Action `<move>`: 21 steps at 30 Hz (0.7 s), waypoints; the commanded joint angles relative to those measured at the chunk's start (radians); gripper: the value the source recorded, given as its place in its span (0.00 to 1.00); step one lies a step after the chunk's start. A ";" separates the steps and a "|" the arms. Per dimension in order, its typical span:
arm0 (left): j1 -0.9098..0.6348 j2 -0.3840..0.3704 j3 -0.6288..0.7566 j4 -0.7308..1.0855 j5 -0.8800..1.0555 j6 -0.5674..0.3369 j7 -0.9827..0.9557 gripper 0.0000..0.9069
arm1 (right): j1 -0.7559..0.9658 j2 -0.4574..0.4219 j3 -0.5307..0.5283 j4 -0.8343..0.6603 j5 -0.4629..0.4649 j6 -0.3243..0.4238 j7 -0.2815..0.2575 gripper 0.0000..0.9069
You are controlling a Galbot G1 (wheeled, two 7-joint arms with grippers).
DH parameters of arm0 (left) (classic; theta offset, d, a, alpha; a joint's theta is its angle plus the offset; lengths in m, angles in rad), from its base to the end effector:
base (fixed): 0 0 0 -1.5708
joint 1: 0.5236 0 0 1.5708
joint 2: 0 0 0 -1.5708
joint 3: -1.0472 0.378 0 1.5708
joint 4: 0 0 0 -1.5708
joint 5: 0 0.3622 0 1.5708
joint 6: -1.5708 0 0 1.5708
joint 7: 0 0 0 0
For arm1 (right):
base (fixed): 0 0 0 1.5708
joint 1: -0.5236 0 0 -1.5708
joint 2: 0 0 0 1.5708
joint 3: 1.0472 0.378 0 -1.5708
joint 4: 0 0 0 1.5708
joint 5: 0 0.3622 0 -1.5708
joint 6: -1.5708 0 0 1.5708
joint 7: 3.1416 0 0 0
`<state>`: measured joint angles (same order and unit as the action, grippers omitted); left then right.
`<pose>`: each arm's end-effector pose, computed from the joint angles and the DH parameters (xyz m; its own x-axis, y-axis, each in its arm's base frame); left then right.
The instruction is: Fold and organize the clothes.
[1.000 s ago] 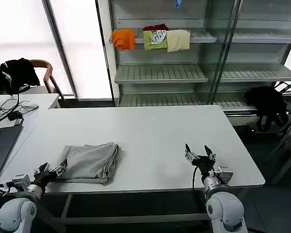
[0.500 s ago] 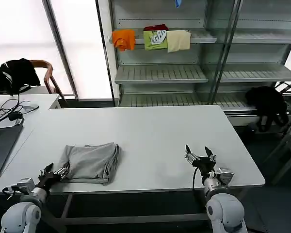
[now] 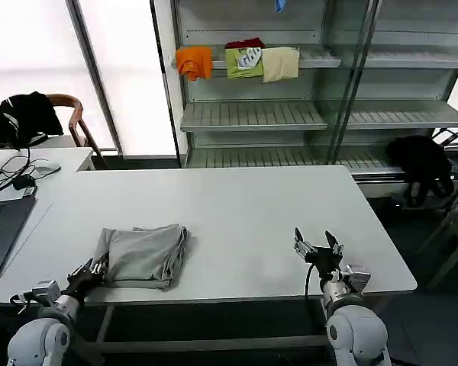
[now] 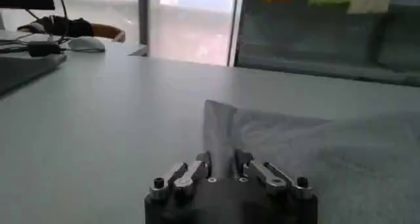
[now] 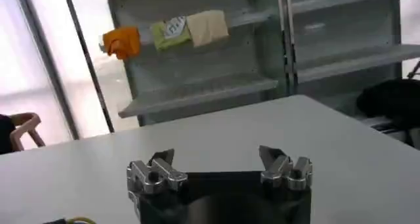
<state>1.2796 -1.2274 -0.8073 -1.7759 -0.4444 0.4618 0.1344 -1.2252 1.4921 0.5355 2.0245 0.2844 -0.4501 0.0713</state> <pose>0.2730 0.1959 -0.3247 -0.9250 -0.0179 0.3796 -0.0629 0.9923 -0.1066 0.2817 -0.0211 -0.2725 -0.9830 -0.0415 0.1789 -0.0086 0.9835 0.1805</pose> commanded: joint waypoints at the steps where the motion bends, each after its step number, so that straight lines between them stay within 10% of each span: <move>1: -0.002 0.001 -0.015 -0.011 -0.001 -0.070 0.007 0.00 | 0.000 0.001 0.000 0.005 0.000 0.001 0.001 1.00; 21: -0.154 0.426 -0.327 0.013 0.541 -0.132 0.214 0.01 | 0.012 0.002 -0.015 -0.025 0.020 0.010 0.001 1.00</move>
<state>1.1924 -1.0118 -1.0186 -1.7618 -0.1287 0.3365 0.2636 -1.2182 1.4875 0.5357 2.0168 0.3007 -0.4415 0.0717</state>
